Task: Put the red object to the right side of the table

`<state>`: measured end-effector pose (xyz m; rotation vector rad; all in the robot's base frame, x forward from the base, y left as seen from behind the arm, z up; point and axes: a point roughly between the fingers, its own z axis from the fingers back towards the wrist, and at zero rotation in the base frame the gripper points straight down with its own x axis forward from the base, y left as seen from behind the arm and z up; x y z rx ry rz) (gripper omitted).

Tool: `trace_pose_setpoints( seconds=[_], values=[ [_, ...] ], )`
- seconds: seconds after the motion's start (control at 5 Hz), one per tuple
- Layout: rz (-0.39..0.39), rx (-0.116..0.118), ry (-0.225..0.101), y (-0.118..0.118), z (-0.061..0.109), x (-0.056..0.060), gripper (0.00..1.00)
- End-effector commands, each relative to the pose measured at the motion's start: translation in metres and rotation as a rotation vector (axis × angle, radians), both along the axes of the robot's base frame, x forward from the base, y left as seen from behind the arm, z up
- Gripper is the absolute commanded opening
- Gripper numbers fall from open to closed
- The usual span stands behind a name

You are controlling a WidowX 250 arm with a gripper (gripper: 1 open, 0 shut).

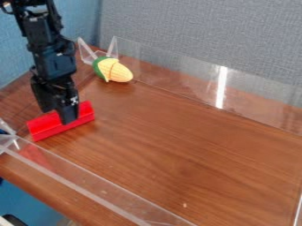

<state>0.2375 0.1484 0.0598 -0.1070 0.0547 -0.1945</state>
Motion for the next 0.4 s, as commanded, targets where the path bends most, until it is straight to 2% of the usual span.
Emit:
trace_pose_setpoints(
  seconds=[0.0,0.2],
  values=[
    [-0.03,0.026,-0.019,0.001,0.002,0.004,1.0],
    [-0.053,0.026,0.001,0.001,-0.009,0.002,1.0]
  ],
)
